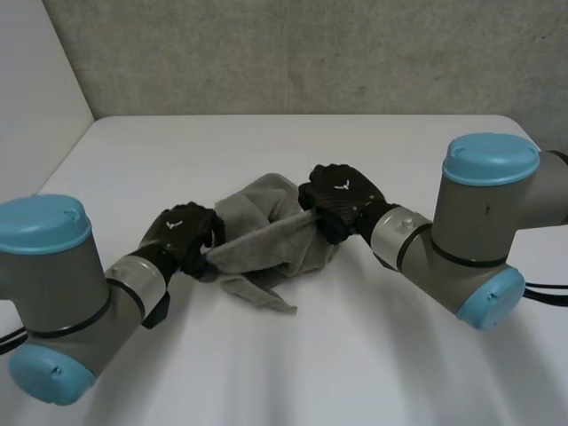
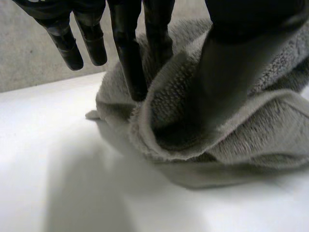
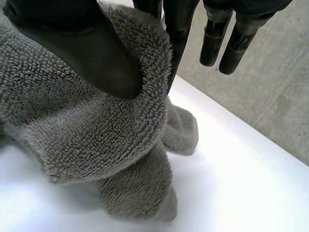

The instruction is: Fold the towel.

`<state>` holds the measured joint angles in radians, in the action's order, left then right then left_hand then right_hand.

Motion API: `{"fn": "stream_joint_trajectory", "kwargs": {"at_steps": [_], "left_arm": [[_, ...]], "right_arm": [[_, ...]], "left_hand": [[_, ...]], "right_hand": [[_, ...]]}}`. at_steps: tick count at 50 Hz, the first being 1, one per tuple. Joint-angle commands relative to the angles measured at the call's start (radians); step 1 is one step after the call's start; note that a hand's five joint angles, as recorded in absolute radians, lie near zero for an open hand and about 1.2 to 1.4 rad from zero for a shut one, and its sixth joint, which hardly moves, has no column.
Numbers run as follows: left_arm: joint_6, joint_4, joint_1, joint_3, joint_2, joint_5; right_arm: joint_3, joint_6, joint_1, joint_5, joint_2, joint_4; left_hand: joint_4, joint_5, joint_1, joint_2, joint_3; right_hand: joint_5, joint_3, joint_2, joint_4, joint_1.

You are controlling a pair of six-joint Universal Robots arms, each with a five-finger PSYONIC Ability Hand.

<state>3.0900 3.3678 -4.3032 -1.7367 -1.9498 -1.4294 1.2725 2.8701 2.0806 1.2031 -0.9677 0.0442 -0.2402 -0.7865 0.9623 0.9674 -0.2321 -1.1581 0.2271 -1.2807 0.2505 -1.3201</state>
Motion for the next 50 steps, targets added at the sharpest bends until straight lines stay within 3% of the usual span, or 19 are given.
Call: {"fn": "stream_joint_trajectory", "kwargs": {"at_steps": [1,10,14,18,23,26,28,30,31,33,36,39,43,45,48,50], "left_arm": [[-0.007,-0.007,-0.003,0.075,0.002,-0.002],[-0.005,-0.013,-0.013,0.108,0.02,0.01],[0.006,-0.016,-0.006,0.108,-0.01,0.014],[0.022,-0.016,-0.004,0.126,-0.057,0.014],[0.143,-0.06,-0.004,0.293,-0.116,-0.006],[0.173,-0.084,-0.004,0.368,-0.112,-0.026],[0.203,-0.128,-0.003,0.544,-0.089,-0.092],[0.208,-0.14,-0.001,0.634,-0.058,-0.12],[0.207,-0.145,-0.001,0.707,-0.016,-0.137],[0.207,-0.142,-0.001,0.758,0.029,-0.141],[0.205,-0.104,0.0,0.793,0.121,-0.137],[0.208,-0.042,0.002,0.742,0.21,-0.129],[0.208,-0.01,0.002,0.615,0.27,-0.085],[0.213,-0.004,0.0,0.449,0.292,-0.019],[0.216,-0.001,0.0,0.367,0.288,0.003],[0.243,-0.001,-0.015,0.202,0.278,0.03]], "right_arm": [[0.045,-0.008,-0.011,-0.01,-0.043,-0.004],[0.07,-0.018,-0.036,-0.01,-0.112,-0.012],[0.074,-0.018,-0.043,-0.01,-0.118,-0.012],[0.061,-0.02,-0.051,-0.014,-0.103,-0.012],[-0.019,-0.066,-0.053,-0.077,-0.066,-0.02],[-0.137,-0.17,-0.054,-0.12,-0.065,-0.05],[-0.214,-0.21,-0.056,-0.117,-0.075,-0.053],[-0.354,-0.212,-0.054,-0.065,-0.132,-0.021],[-0.355,-0.212,-0.054,-0.065,-0.132,-0.021],[-0.4,-0.143,-0.056,0.06,-0.207,0.121],[-0.381,-0.089,-0.057,0.108,-0.256,0.207],[-0.297,-0.017,-0.066,0.125,-0.345,0.295],[-0.124,-0.011,-0.125,0.067,-0.411,0.283],[-0.048,-0.012,-0.129,0.04,-0.425,0.272],[0.101,-0.024,-0.134,-0.006,-0.459,0.247],[0.174,-0.037,-0.14,-0.028,-0.465,0.235]], "left_hand": [[0.066,-0.136,0.135,0.13,0.058],[0.066,-0.116,0.114,0.109,0.058],[0.066,-0.434,0.433,0.428,0.058],[0.066,-0.435,0.434,0.429,0.058],[0.066,-0.435,0.434,0.429,0.058],[0.066,-0.435,0.434,0.429,0.058],[0.066,-0.435,0.434,0.429,0.058],[0.066,-0.435,0.434,0.429,0.058],[0.066,-0.435,0.434,0.429,0.058],[0.066,-0.435,0.434,0.429,0.058],[0.066,-0.435,0.434,0.429,0.058],[0.066,-0.435,0.434,0.429,0.058],[0.066,-0.435,0.434,0.429,0.058],[0.066,-0.435,0.434,0.429,0.058],[0.066,-0.435,0.434,0.429,0.058],[0.066,-0.435,0.434,0.429,0.058]], "right_hand": [[-0.064,-0.053,-0.116,-0.076,-0.076],[-0.064,-0.053,-0.116,-0.076,-0.076],[-0.064,-0.053,-0.116,-0.076,-0.076],[-0.064,-0.053,-0.116,-0.076,-0.076],[-0.064,-0.053,-0.116,-0.076,-0.076],[-0.064,-0.053,-0.116,-0.076,-0.076],[-0.064,-0.053,-0.116,-0.076,-0.076],[-0.064,-0.053,-0.116,-0.076,-0.076],[-0.064,-0.053,-0.116,-0.076,-0.076],[-0.064,-0.053,-0.116,-0.076,-0.076],[-0.064,-0.053,-0.116,-0.076,-0.076],[-0.064,-0.053,-0.116,-0.076,-0.076],[-0.064,-0.053,-0.116,-0.076,-0.076],[-0.064,-0.053,-0.116,-0.076,-0.076],[-0.064,-0.053,-0.116,-0.076,-0.076],[-0.064,-0.053,-0.116,-0.076,-0.076]]}}
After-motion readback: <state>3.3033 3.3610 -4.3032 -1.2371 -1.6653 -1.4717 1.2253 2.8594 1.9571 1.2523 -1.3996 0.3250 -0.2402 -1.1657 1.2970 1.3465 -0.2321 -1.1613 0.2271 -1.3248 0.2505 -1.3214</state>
